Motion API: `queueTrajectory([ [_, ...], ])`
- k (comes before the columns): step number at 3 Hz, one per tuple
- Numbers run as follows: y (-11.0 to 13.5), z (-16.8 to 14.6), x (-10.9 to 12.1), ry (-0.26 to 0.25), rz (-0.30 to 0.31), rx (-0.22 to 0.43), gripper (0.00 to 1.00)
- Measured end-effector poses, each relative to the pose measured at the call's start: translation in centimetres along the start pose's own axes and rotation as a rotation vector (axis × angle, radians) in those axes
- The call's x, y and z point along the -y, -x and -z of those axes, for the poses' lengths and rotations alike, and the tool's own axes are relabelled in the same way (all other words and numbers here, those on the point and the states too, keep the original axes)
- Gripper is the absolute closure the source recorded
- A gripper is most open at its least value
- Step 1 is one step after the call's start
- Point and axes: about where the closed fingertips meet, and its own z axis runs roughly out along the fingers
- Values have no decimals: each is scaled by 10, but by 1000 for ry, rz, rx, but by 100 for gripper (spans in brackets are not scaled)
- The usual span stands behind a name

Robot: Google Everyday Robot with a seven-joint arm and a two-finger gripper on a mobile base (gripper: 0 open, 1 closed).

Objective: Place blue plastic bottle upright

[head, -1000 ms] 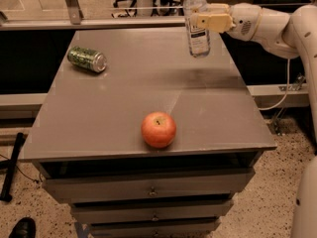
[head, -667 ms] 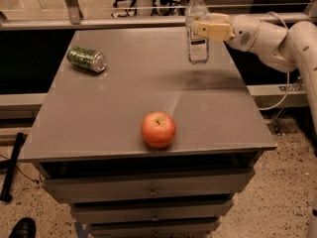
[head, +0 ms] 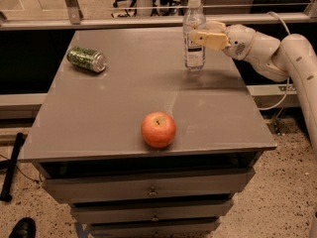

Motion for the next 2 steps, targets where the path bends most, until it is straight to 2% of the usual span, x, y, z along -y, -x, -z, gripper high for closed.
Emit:
queueTrajectory([
  [2,-27,3,3,17,9,-15,100],
])
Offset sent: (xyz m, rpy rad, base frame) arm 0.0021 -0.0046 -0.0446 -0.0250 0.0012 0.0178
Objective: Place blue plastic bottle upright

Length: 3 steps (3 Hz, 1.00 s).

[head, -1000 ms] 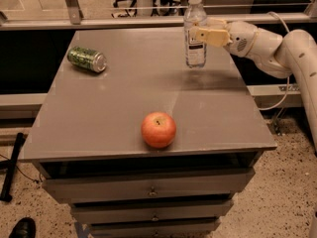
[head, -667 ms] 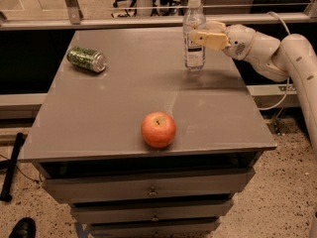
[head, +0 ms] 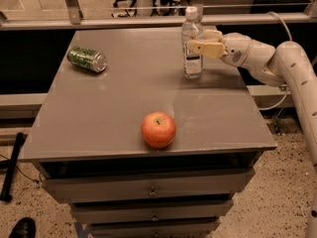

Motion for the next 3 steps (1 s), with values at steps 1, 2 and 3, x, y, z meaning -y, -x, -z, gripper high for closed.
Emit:
queueTrajectory([
  [1,-9,1,1,11,-5,-9,84],
  [2,-15,6,3,6,-12,-22,61],
  [3,-13,6,3,5,-12,-22,38],
])
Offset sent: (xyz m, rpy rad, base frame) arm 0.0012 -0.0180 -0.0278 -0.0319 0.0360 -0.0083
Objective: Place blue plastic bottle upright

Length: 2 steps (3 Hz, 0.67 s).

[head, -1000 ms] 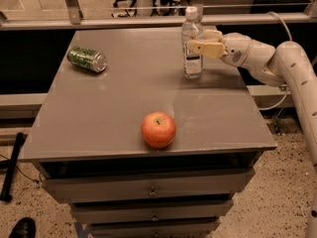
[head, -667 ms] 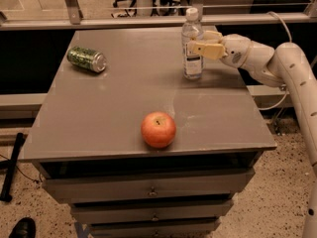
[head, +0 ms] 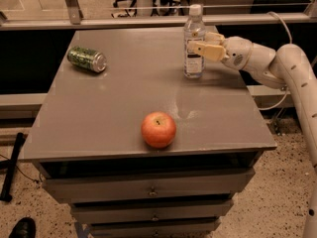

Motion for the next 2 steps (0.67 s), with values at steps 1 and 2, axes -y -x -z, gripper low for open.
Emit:
queueTrajectory([
  [1,0,0,0,0,0,0,14],
  [2,-5,10,2,-17,-5,-25,0],
])
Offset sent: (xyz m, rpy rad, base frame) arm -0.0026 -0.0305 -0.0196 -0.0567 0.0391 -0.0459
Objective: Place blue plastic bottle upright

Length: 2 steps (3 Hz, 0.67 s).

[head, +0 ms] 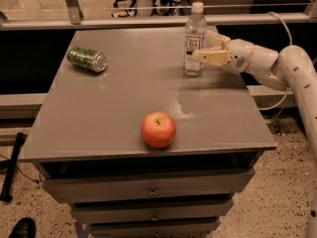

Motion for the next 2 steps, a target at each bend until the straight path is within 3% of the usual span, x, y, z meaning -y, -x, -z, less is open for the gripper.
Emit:
queueTrajectory([
  [2,-7,14,3,-24,-1,-34,0],
])
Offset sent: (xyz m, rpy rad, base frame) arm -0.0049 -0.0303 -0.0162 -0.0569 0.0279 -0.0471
